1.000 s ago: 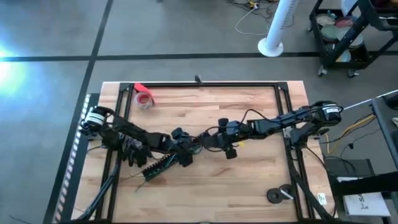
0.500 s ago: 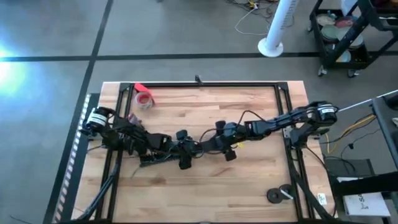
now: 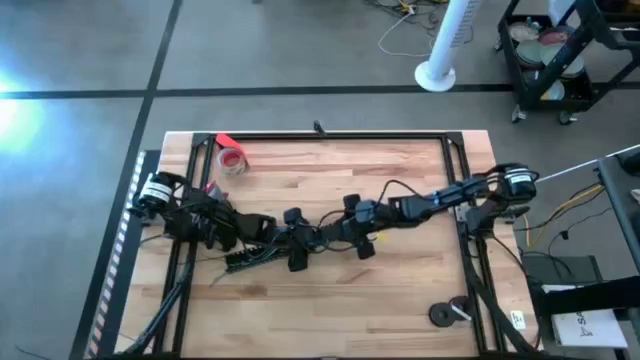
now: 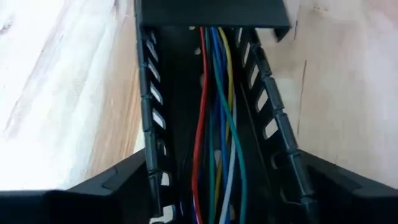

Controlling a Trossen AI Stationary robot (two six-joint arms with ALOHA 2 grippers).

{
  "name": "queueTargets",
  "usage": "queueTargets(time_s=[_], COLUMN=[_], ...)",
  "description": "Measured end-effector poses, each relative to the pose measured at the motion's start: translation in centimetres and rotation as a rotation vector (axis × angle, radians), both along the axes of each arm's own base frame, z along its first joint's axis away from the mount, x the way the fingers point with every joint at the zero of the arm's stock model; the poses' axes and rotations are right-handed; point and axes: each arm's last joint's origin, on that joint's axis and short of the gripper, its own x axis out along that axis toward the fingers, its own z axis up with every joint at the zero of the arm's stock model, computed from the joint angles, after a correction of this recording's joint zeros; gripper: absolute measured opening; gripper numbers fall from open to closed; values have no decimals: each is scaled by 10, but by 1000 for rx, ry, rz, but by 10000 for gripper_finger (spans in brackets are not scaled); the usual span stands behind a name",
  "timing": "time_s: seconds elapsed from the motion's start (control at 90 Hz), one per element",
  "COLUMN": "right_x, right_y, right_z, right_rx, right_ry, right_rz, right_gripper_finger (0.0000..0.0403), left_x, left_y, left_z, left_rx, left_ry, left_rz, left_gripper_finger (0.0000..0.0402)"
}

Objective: Ziptie cables
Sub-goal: Close the black cable duct

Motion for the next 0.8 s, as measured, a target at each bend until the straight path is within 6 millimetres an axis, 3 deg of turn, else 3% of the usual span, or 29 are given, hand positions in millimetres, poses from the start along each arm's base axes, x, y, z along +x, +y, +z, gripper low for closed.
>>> queueTargets(time_s=[0.211,0.489,0.8], right_x=[3,12,20], right_y=[1,-2,-8], right_z=[3,-15,-8], right_rx=[21,4,0], right_ry=[-13,29,70], right_rz=[8,-47,-51], right_gripper_finger=[214,214,213], left_x=[0,1,0], left_y=[0,-1,-8], left_z=[0,1,0], left_rx=[6,4,38], left_ry=[-2,-15,-12], left_rz=[-10,-12,-42], left_gripper_finger=[232,249,237])
